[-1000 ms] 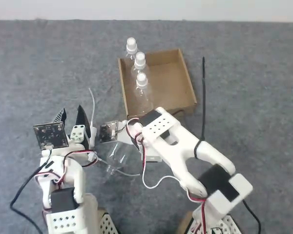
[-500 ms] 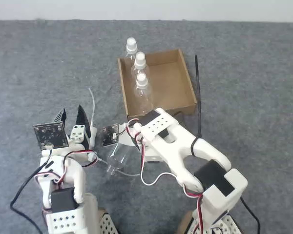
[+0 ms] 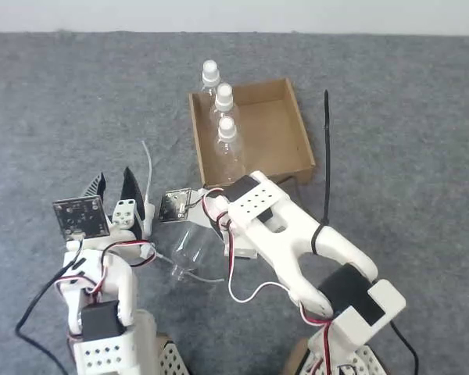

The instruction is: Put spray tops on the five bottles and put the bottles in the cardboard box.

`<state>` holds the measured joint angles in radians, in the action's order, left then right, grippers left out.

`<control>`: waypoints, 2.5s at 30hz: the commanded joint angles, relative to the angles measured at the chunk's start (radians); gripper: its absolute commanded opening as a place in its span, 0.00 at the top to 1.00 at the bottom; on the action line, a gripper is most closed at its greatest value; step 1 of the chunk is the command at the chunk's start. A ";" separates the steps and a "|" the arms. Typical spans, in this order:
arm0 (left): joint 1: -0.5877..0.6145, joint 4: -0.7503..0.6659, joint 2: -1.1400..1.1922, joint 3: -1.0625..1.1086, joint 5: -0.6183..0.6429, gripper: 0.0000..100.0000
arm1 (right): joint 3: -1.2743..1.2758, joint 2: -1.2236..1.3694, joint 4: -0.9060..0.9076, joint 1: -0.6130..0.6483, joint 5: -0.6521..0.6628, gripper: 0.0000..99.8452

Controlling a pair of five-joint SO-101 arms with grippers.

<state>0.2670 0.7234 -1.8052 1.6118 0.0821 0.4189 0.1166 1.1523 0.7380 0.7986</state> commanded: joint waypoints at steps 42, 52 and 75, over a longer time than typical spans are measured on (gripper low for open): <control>0.003 -0.034 -0.017 -0.008 -0.003 0.86 | 0.055 -0.088 -0.113 -0.030 0.061 0.76; 0.003 -0.034 -0.017 -0.008 -0.003 0.86 | 0.074 -0.166 -0.111 -0.030 0.061 0.86; 0.041 -0.034 -0.017 -0.012 0.005 0.86 | 0.078 -0.541 0.104 -0.016 -0.049 0.96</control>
<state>0.3023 0.7204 -1.8052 1.6118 0.0821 0.5079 -0.3130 1.2336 0.7104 0.7879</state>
